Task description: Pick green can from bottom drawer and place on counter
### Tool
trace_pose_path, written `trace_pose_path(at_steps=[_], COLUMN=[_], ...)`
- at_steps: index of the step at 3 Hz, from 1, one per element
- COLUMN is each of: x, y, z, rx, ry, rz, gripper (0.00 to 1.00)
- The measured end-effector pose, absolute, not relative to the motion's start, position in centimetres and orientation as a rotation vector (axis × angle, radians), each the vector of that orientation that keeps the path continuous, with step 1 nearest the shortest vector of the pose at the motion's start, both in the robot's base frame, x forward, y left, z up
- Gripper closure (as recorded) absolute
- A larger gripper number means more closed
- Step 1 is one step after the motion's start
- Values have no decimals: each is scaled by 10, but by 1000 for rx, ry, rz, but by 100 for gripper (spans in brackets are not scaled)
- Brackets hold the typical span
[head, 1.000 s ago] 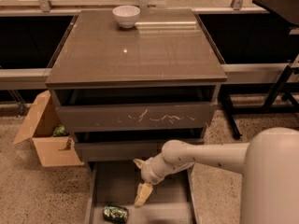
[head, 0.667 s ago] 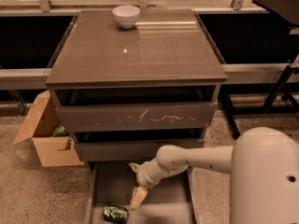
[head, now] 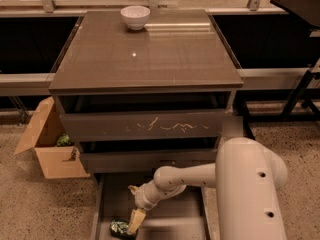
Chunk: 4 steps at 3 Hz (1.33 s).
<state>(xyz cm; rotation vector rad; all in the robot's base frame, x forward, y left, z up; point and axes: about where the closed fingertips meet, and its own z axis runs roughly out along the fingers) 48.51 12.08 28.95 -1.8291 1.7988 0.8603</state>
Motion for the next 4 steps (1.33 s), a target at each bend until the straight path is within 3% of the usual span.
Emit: trace_pose_path(at_steps=[4], x=[475], y=[165], z=[178], rx=[-1861], ry=[1916], rz=[844], gripper=[0])
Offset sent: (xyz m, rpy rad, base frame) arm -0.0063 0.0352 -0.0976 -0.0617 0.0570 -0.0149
